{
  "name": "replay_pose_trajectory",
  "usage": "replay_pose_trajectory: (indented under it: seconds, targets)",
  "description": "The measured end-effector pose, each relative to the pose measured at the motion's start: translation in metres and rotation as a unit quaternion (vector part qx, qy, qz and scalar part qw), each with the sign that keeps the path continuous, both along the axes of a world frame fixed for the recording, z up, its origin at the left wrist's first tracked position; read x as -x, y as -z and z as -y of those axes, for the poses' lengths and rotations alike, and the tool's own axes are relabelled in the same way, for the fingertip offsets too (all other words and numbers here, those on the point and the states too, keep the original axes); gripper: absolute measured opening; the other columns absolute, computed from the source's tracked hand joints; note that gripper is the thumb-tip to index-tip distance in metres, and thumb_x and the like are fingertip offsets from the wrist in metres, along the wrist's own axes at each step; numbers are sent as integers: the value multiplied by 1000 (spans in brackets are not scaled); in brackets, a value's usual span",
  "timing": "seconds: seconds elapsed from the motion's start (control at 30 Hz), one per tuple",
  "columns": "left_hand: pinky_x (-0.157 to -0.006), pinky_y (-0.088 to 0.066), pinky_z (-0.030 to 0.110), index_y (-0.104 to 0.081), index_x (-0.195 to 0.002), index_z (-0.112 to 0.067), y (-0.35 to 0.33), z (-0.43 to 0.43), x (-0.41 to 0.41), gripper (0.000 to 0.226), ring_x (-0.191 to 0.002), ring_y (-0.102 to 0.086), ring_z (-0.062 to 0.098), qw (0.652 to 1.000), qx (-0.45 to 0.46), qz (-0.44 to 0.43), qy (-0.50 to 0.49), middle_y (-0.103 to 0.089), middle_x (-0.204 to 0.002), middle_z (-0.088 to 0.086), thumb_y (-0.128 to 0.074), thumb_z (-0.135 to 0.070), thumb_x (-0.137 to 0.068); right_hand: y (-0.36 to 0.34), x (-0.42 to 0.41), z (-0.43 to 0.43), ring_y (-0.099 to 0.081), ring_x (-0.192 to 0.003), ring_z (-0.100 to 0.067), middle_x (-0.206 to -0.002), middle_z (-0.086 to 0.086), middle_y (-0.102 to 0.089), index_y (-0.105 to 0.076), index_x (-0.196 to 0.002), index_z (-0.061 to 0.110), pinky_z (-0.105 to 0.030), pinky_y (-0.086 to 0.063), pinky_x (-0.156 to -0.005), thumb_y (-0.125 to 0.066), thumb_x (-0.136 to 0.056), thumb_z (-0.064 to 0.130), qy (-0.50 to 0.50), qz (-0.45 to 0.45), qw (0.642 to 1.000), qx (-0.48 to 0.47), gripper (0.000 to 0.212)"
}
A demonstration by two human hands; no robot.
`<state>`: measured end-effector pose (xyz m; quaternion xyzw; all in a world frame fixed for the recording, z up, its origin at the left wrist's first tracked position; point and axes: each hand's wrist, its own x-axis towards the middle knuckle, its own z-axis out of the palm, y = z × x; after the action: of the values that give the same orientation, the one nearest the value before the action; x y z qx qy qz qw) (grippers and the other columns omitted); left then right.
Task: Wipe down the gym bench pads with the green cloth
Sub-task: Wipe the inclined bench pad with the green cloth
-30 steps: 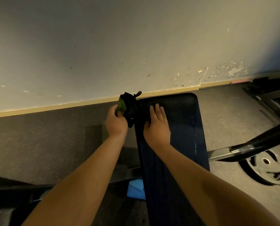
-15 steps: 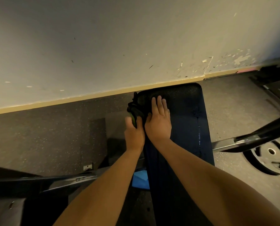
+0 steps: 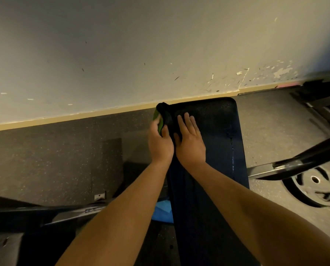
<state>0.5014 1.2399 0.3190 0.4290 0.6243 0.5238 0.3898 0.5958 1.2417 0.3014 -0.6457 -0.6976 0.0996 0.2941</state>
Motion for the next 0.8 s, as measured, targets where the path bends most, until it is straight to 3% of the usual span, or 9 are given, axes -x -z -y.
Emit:
replay_pose_trajectory:
  seconds: [0.13,0.23,0.3,0.37,0.47,0.53,0.63,0.8]
  targets:
    - [-107,-45,30,-46,-146,-24,23,33,2,40,-129,-52,12,1000,-9,-20,18,-55,-142,-2,-47,-17,-106,-6,-7,3,-6,-152,-14,-164,2,-17,-30,-155,23,-43,-23,-121,-48,-101,20,-17,-6,1000,16,56]
    - [-87,-50,20,-51,-136,-30,33,54,3,30,-113,-60,8,998,53,34,7,-63,-120,-12,-47,-25,-107,-5,-4,15,-3,-152,-15,-165,1,-14,-25,-156,23,-43,-12,-124,-43,-102,21,3,21,999,27,57]
    - [-78,-46,22,-57,-120,-31,42,66,8,18,-108,-62,14,988,135,78,-7,-64,-105,-12,-44,-28,-107,-1,2,24,2,-152,-15,-165,4,-9,-20,-157,26,-42,-6,-124,-40,-103,23,24,21,999,40,58]
    - [-90,-48,30,-58,-121,-33,48,69,15,21,-110,-61,15,984,152,89,-8,-64,-107,-12,-43,-28,-107,1,4,26,4,-152,-14,-165,6,-7,-17,-158,27,-41,-5,-124,-38,-104,25,31,21,998,50,58]
    - [-101,-46,35,-50,-135,-39,29,46,18,30,-119,-58,10,990,83,110,1,-61,-122,-15,-40,-32,-108,3,0,26,2,-152,-13,-165,6,-8,-17,-158,26,-39,-6,-124,-39,-104,26,22,34,998,41,58]
    - [-101,-46,32,-43,-146,-39,8,16,12,38,-123,-55,8,991,49,123,9,-58,-133,-14,-39,-35,-108,5,-4,25,-1,-152,-12,-165,6,-11,-21,-157,26,-37,-7,-124,-41,-104,25,8,18,999,30,57]
    - [-102,-48,33,-37,-153,-34,-4,-11,5,44,-125,-55,13,997,38,67,22,-56,-141,-7,-37,-35,-109,10,-8,24,-3,-151,-10,-163,6,-17,-27,-155,26,-36,-7,-123,-46,-102,21,4,-23,1000,17,56]
    - [-90,-42,25,-48,-144,-20,20,2,5,39,-119,-57,15,997,47,53,-2,-60,-132,0,-37,-34,-109,19,1,23,-7,-151,-11,-162,5,-22,-33,-153,23,-37,-4,-124,-49,-102,18,26,-67,997,-14,54]
